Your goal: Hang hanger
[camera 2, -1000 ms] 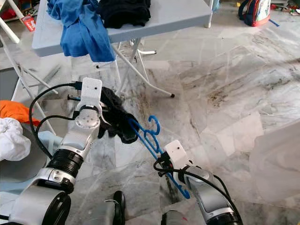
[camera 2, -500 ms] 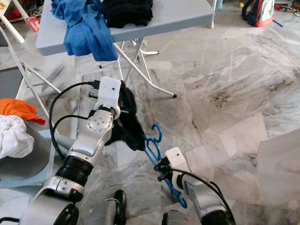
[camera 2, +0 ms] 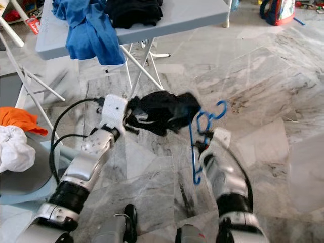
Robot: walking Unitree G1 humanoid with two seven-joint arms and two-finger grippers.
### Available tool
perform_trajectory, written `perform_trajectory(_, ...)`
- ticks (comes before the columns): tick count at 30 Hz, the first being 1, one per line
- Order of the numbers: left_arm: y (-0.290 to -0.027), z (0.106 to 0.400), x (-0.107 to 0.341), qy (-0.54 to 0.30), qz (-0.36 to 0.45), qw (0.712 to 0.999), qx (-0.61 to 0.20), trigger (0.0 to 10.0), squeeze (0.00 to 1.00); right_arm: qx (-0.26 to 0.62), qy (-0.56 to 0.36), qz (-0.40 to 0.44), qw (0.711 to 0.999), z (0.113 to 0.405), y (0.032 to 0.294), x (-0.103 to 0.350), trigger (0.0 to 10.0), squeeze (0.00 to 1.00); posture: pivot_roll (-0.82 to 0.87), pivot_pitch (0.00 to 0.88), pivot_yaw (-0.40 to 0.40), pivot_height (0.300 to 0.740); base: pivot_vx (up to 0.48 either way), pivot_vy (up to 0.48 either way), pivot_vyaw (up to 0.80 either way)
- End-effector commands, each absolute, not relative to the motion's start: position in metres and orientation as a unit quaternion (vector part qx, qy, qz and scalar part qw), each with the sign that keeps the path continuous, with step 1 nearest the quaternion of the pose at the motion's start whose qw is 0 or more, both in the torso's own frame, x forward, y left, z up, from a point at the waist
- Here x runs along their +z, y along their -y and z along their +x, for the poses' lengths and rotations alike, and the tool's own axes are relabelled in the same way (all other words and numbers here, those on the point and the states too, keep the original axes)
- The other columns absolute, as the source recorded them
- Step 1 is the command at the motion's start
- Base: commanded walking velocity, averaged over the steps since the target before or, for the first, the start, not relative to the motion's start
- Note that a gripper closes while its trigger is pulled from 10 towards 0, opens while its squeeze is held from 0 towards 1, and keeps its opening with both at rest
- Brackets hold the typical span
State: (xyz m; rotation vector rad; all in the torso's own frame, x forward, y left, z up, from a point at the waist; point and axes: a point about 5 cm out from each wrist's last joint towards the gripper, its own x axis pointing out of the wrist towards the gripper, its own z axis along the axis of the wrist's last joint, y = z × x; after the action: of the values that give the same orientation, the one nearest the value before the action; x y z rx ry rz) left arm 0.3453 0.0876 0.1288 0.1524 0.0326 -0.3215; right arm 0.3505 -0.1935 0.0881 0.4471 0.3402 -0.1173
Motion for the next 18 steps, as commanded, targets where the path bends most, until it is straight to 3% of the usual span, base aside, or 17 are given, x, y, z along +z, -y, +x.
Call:
perform_trajectory(1, -0.099, 0.344, 0.12, -0.025, 0.087, 0.987, -0.134, 10.0, 0.0, -0.117, -0.133, 0.249, 0.952, 0.352, 0.215, 0.099, 10.0, 0.0, -0.05, 0.249, 0.047, 0.74, 0.0, 0.0, 0.0)
perform_trajectory(6, -0.097, 0.342, 0.108, -0.046, 0.088, 0.987, -0.129, 10.0, 0.0, -0.096, -0.058, 0.282, 0.953, 0.366, 0.21, 0.135, 10.0, 0.0, -0.06, 0.248, 0.032, 0.74, 0.0, 0.0, 0.0)
perform_trajectory(12, -0.091, 0.34, 0.101, -0.055, 0.095, 0.985, -0.131, 10.0, 0.0, -0.019, -0.049, 0.28, 0.959, 0.371, 0.18, 0.148, 10.0, 0.0, -0.07, 0.247, 0.024, 0.74, 0.0, 0.0, 0.0)
perform_trajectory(18, -0.062, 0.329, 0.082, -0.08, 0.095, 0.97, -0.208, 10.0, 0.0, 0.006, 0.003, 0.374, 0.927, 0.371, 0.157, 0.168, 10.0, 0.0, -0.09, 0.251, 0.024, 0.74, 0.0, 0.0, 0.0)
